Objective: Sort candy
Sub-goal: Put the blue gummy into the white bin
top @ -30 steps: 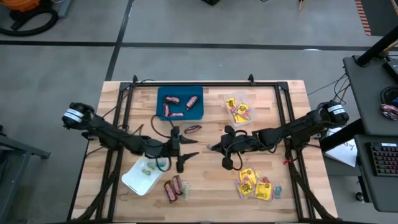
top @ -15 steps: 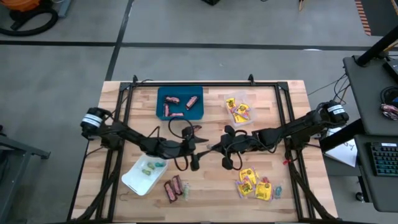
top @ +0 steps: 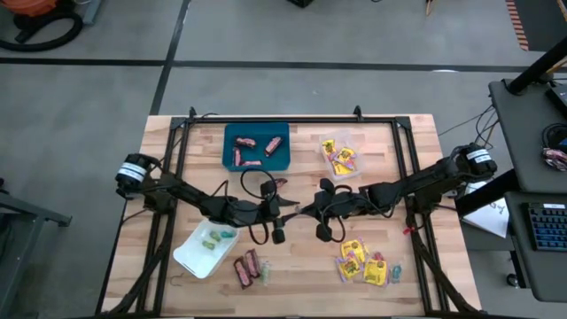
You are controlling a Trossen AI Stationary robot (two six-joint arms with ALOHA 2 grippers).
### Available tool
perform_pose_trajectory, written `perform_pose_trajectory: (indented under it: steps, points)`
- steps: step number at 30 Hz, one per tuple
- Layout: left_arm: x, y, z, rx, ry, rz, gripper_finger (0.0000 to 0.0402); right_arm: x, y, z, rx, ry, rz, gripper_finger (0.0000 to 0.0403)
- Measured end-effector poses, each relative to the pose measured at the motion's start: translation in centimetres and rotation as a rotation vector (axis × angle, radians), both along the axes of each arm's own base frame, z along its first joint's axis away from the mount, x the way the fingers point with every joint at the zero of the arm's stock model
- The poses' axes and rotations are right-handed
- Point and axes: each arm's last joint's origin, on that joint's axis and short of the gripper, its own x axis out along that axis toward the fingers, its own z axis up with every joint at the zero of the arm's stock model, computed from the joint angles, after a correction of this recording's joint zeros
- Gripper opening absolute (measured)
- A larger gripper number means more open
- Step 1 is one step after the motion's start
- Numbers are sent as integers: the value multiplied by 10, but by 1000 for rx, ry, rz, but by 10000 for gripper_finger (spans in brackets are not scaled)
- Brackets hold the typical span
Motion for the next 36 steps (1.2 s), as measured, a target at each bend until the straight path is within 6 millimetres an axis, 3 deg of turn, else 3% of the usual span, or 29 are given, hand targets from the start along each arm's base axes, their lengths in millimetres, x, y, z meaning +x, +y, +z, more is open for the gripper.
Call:
perform_pose_trajectory:
  steps: [4, 8, 15, 19, 27, 36]
  points:
    - [0, 0, 0, -1, -1, -1, 48, 0, 0, 0, 1, -5, 0, 22]
    - [0, 0, 1, -1, -2, -1, 8, 0, 0, 0, 4, -5, 0, 60]
    - [-4, 1, 9, 3, 1, 0, 12, -2, 0, 6, 28, -19, -8, 138]
    - [-14, 3, 24, 13, 39, -2, 5, -7, -1, 13, 38, -25, -13, 172]
    - [-62, 11, 63, -2, 213, -3, 2, -13, -3, 19, 36, -21, -15, 201]
    - [-132, 18, 95, -300, 342, -51, 2, -14, -3, 19, 33, -12, -17, 201]
